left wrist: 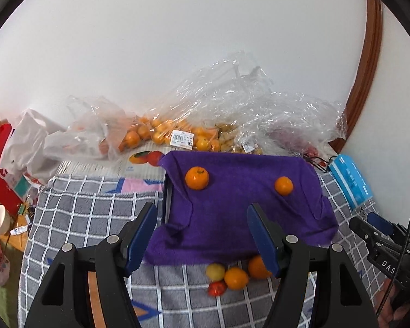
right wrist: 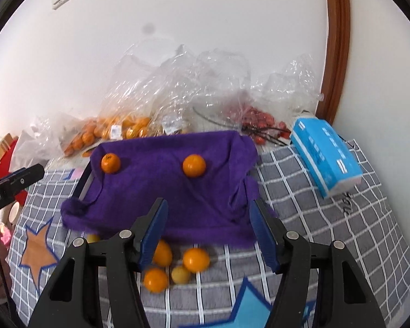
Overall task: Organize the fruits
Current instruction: 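Withdraw both open tools back toward the remaining fruit row, then close the right tool on another large orange in the row, then grasp the red tomato with the left tool while the right tool holds its orange, then lift the tomato and orange and carry both over the purple towel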
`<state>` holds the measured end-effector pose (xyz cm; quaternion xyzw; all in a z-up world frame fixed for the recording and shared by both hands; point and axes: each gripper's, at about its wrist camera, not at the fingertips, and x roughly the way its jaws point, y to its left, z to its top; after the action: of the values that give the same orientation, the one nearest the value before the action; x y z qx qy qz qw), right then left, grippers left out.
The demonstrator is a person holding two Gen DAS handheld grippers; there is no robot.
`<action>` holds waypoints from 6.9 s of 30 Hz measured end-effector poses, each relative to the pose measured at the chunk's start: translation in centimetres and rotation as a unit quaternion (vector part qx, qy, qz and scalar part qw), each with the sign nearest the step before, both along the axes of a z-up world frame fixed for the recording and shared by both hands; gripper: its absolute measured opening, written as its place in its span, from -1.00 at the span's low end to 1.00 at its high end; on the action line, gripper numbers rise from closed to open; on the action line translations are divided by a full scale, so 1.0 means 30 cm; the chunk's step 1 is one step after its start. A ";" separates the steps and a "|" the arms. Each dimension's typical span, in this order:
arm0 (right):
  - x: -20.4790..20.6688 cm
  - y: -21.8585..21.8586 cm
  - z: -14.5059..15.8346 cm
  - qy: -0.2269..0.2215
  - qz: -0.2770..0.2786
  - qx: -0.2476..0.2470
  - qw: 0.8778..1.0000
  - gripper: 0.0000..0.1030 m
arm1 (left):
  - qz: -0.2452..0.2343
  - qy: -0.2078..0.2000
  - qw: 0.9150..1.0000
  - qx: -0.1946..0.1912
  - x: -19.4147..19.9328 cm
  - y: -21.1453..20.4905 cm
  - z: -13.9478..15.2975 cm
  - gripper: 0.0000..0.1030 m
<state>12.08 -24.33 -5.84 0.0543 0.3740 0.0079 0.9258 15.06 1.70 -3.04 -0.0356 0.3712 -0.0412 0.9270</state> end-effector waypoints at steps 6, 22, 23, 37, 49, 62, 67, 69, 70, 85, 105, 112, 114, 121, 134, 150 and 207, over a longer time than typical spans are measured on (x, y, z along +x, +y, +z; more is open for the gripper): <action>-0.082 0.014 -0.023 0.002 0.010 0.002 1.000 0.22 | -0.004 0.004 1.000 -0.001 -0.084 0.005 -0.027 0.29; -0.147 0.035 -0.195 0.036 0.026 0.013 0.999 0.12 | 0.022 0.050 0.999 -0.003 -0.174 0.075 -0.188 0.29; -0.144 0.037 -0.205 0.039 0.027 0.014 0.999 0.12 | 0.024 0.051 0.998 -0.001 -0.176 0.078 -0.193 0.29; -0.072 0.059 -0.279 0.055 0.041 0.014 0.998 -0.15 | 0.023 0.082 0.996 -0.013 -0.128 0.087 -0.263 0.29; 0.045 0.053 -0.343 0.082 0.032 0.017 0.996 -0.16 | 0.025 0.096 0.995 -0.020 -0.087 0.094 -0.294 0.29; 0.044 0.034 -0.327 0.073 0.034 0.019 0.997 -0.32 | 0.019 0.104 0.994 -0.029 -0.076 0.080 -0.310 0.29; 0.010 -0.003 -0.293 0.060 0.023 0.020 0.998 -0.32 | 0.011 0.109 0.993 -0.033 -0.070 0.062 -0.323 0.29; 0.003 -0.014 -0.289 0.058 0.019 0.021 0.998 -0.32 | 0.008 0.113 0.993 -0.041 -0.069 0.063 -0.331 0.29; -0.001 -0.020 -0.289 0.057 0.018 0.021 0.998 -0.32 | 0.006 0.115 0.992 -0.046 -0.069 0.065 -0.336 0.29; -0.045 -0.031 -0.294 0.055 0.018 0.008 0.998 -0.32 | -0.026 0.129 0.990 -0.043 -0.055 -0.005 -0.374 0.25; -0.075 -0.067 -0.319 0.068 -0.001 -0.003 0.998 -0.32 | -0.051 0.132 0.990 0.005 -0.042 -0.089 -0.428 -0.51; -0.086 -0.056 -0.300 0.062 -0.003 -0.007 0.998 -0.32 | -0.048 0.135 0.990 -0.015 -0.049 -0.064 -0.421 -0.54; -0.091 -0.052 -0.295 0.061 -0.003 -0.008 0.998 -0.32 | -0.046 0.135 0.990 -0.019 -0.058 -0.057 -0.416 -0.54; -0.116 -0.039 -0.274 0.055 -0.002 -0.007 0.998 -0.32 | -0.040 0.130 0.990 -0.024 -0.088 -0.036 -0.387 -0.54; -0.180 0.005 -0.174 0.025 0.007 0.000 1.000 -0.32 | -0.031 0.111 0.993 -0.028 -0.160 -0.001 -0.287 -0.54; -0.212 0.066 -0.079 -0.002 0.026 0.005 1.000 -0.32 | -0.026 0.084 0.996 -0.029 -0.224 0.027 -0.169 -0.54; 0.125 0.082 0.076 -0.042 0.036 0.004 0.998 -0.32 | -0.016 0.046 0.998 -0.031 0.121 0.061 -0.005 -0.54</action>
<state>15.83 -21.88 -3.55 0.0437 0.3366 0.0452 0.9395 18.69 3.53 -3.18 -0.0603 0.4126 -0.0658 0.9065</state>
